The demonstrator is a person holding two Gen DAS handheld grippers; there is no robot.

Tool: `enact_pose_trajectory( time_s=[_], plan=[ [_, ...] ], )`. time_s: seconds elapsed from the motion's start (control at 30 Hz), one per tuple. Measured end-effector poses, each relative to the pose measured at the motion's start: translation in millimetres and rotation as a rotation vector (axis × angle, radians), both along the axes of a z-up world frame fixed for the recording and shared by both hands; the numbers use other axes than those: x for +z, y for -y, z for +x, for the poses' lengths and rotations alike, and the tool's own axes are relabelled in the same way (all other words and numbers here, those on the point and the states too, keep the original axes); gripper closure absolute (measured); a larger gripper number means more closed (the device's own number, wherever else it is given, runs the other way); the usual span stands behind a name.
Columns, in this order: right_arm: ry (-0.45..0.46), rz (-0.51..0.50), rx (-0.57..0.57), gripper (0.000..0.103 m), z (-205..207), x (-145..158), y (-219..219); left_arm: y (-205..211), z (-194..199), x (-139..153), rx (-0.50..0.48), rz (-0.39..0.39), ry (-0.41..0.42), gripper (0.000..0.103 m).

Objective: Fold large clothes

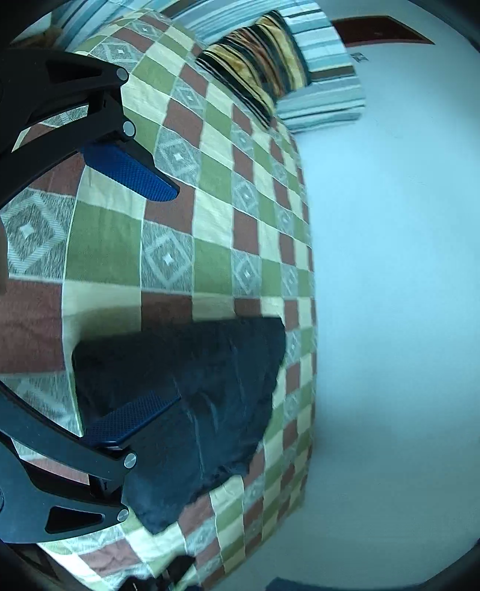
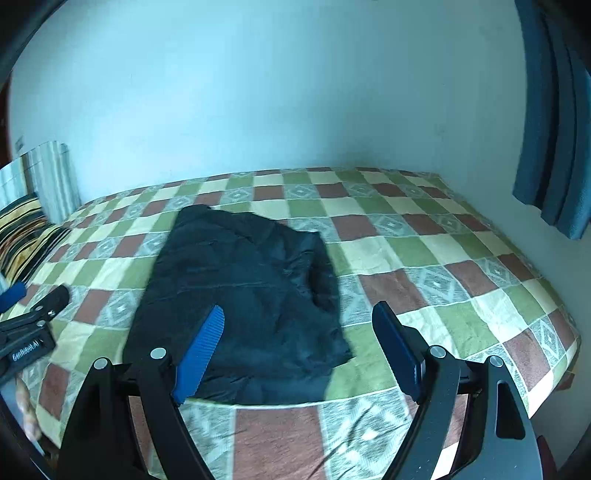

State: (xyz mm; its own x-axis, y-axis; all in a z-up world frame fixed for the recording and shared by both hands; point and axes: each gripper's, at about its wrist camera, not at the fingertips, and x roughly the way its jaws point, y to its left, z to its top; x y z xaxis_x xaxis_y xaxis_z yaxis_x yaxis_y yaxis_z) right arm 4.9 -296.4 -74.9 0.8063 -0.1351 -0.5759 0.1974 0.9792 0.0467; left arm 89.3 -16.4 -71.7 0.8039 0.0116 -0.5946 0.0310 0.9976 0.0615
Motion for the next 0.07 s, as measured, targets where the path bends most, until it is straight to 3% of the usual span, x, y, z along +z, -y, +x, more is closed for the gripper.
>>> enact_pose_trajectory(
  time_s=[0.07],
  plan=[
    [-0.018, 0.009, -0.046, 0.019, 11.0, -8.7, 23.0, -25.3, 27.4, -22.1, 0.065, 0.000, -0.050, 0.002]
  ],
)
